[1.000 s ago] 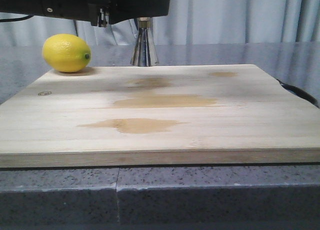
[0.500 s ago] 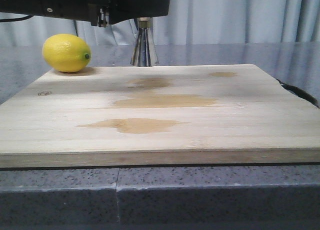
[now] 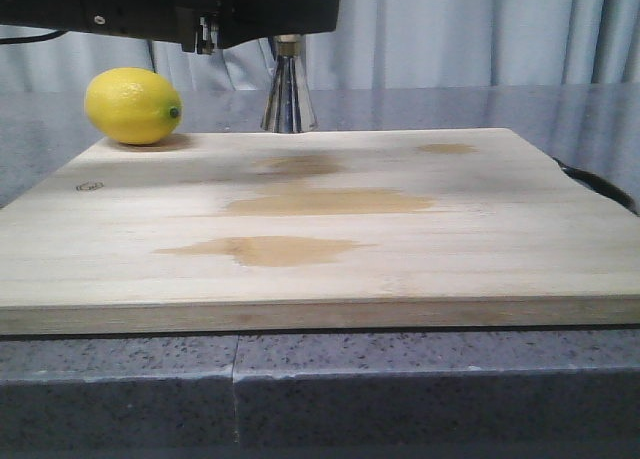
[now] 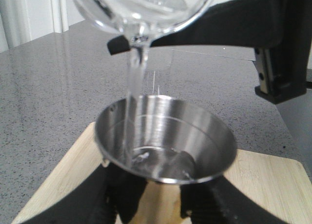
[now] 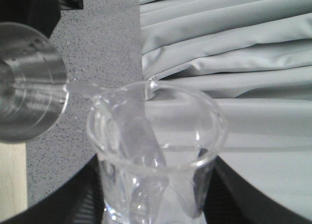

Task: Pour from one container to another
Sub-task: 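Tilt the beaker with the right gripper, pouring liquid into the jigger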

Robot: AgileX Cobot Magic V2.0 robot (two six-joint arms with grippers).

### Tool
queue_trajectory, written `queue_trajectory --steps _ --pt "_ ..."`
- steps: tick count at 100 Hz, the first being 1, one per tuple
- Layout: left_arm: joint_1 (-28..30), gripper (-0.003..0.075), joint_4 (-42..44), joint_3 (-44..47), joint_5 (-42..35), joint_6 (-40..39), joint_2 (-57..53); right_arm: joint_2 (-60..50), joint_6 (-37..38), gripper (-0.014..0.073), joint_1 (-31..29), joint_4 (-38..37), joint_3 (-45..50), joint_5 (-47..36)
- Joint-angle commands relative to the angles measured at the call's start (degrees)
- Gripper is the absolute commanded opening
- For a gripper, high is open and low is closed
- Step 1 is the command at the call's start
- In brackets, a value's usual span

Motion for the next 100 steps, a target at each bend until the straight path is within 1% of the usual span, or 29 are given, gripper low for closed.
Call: queue_trajectory --steps 1,73,100 --pt "-0.6 0.0262 -5.0 -1.7 5.7 -0.3 -2.3 -2.0 -0.3 0.0270 0.0 -2.8 -2.4 -2.7" --pt "-0.6 0.0262 -5.0 -1.7 5.7 -0.3 -2.3 -2.0 -0.3 0.0270 0.0 -7.7 -2.4 -3.1" --pt "-0.6 0.0262 -5.0 -1.7 5.7 -0.3 -2.3 -2.0 -0.3 0.0270 0.0 -7.7 -2.4 -4.5"
